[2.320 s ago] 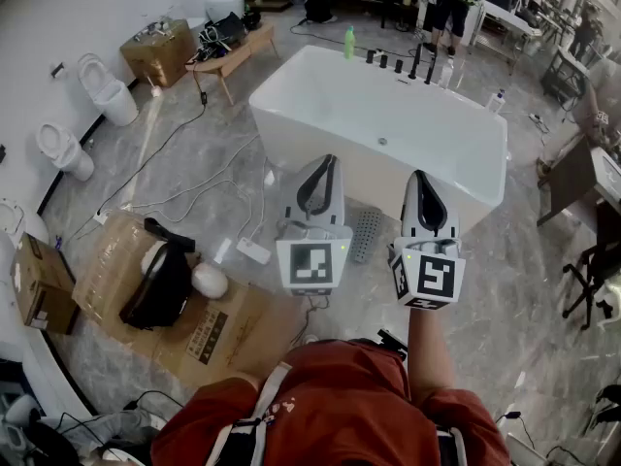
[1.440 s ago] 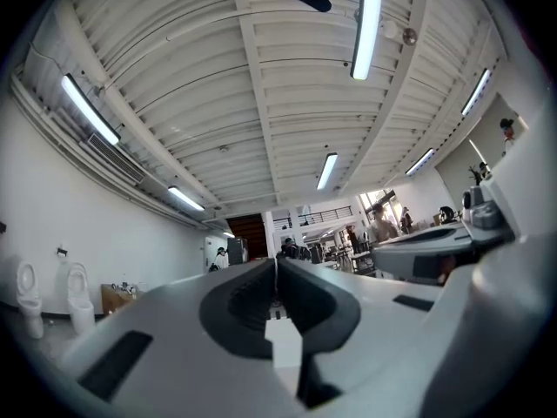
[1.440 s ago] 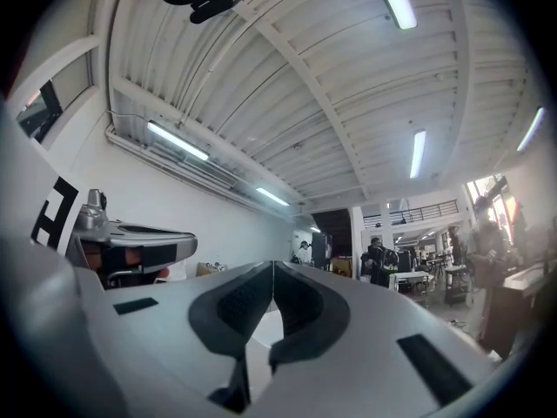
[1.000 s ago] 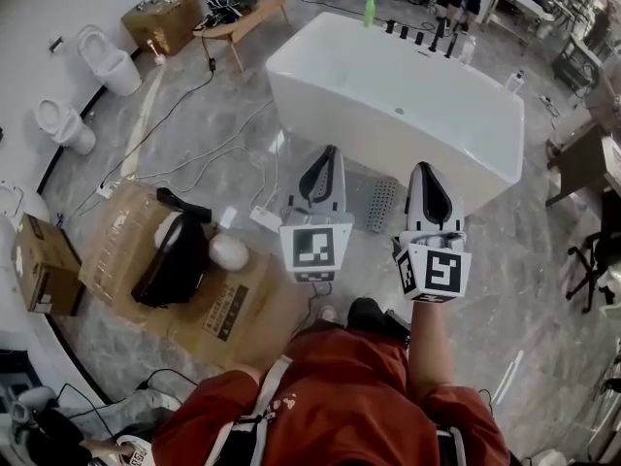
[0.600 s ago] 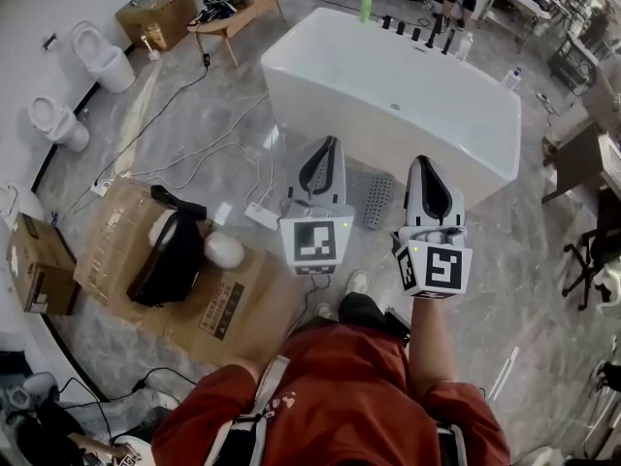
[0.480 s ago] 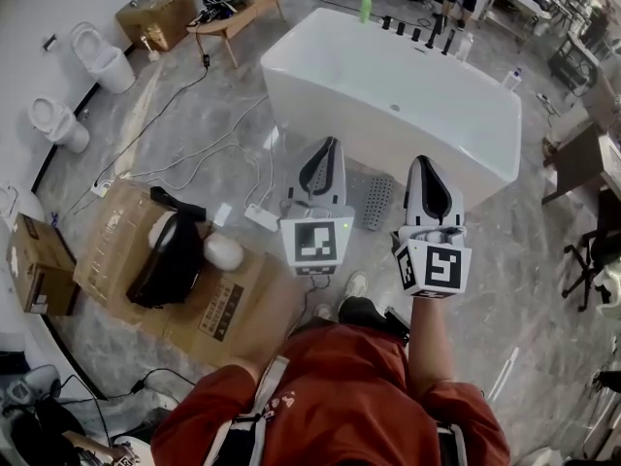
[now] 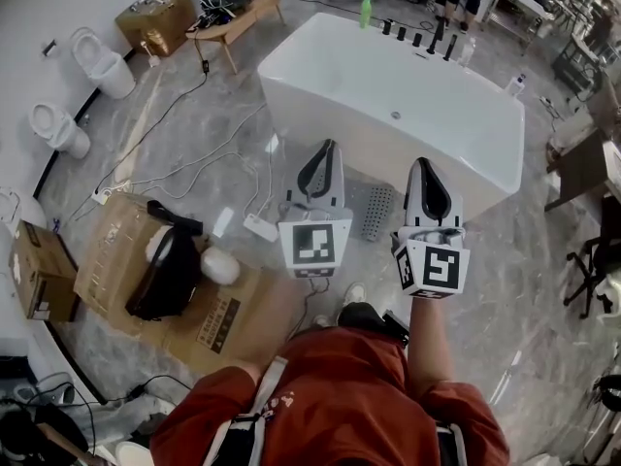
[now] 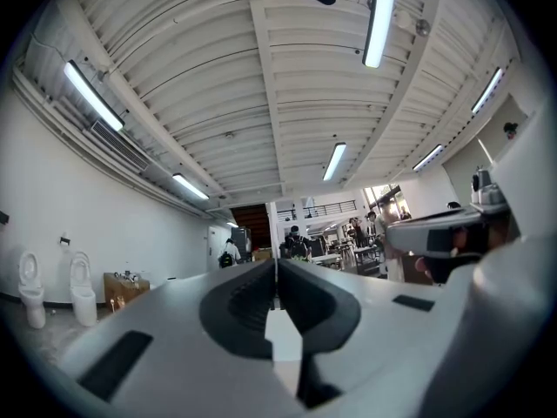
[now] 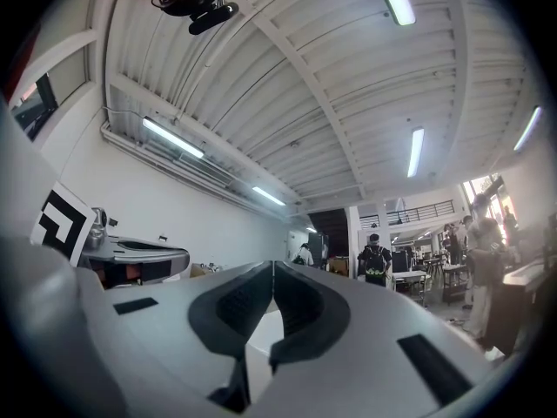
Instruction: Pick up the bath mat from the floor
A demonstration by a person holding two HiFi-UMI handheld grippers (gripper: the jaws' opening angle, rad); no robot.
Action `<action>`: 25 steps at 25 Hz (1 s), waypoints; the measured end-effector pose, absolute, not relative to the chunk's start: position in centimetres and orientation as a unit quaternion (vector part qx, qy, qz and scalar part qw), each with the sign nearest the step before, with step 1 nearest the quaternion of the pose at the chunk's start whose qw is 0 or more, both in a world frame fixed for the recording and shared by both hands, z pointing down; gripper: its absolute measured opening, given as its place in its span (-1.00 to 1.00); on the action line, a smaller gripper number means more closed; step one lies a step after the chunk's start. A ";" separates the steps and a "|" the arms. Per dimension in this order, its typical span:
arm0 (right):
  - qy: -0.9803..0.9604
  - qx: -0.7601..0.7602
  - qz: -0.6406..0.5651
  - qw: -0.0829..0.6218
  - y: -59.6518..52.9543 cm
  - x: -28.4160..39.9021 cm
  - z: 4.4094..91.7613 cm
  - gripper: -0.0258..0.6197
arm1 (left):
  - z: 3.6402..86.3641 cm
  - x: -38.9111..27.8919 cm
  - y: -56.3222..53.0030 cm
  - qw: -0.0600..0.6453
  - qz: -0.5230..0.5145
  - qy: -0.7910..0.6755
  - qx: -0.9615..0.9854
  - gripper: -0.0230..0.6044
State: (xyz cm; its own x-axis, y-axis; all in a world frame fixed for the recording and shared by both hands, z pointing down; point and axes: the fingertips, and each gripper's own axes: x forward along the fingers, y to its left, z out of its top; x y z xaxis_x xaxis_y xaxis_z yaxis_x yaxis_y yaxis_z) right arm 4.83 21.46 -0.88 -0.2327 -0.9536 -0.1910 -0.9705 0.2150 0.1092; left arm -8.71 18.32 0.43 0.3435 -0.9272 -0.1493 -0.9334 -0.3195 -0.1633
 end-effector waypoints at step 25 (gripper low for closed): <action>0.768 -0.629 0.088 0.083 10.1 17.3 -0.2 -0.88 | 0.7 3.0 6.4 0.124 -0.009 0.574 -0.809 -0.87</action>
